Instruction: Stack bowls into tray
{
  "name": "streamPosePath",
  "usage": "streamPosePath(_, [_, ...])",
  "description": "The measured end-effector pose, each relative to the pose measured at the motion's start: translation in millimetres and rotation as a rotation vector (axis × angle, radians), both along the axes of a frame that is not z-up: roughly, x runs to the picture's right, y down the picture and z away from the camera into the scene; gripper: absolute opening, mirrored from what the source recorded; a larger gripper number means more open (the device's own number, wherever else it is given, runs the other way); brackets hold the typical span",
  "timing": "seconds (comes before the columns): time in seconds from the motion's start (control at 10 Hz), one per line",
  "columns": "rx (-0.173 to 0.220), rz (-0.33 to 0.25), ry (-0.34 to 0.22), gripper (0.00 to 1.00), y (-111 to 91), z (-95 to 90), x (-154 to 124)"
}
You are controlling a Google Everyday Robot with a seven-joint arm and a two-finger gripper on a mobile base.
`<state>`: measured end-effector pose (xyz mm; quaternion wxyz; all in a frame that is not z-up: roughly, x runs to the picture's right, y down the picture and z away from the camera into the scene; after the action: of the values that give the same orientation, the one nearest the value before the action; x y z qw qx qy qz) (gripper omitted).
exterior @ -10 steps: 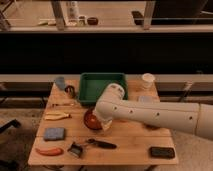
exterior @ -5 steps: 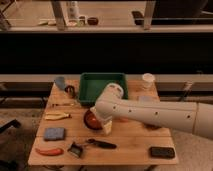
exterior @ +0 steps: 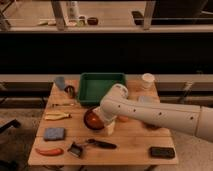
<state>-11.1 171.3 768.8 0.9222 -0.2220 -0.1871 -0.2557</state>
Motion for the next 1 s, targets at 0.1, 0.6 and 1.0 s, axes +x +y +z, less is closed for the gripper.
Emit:
streamPosePath(0.1, [0.007,0.003,0.001,0.80,2.8,4.7,4.9])
streamPosePath(0.6, [0.065,-0.020,-0.021,0.80,11.4,20.4,5.4])
streamPosePath(1.0, [0.053,-0.038,-0.064,0.68,18.8,23.0,-8.3])
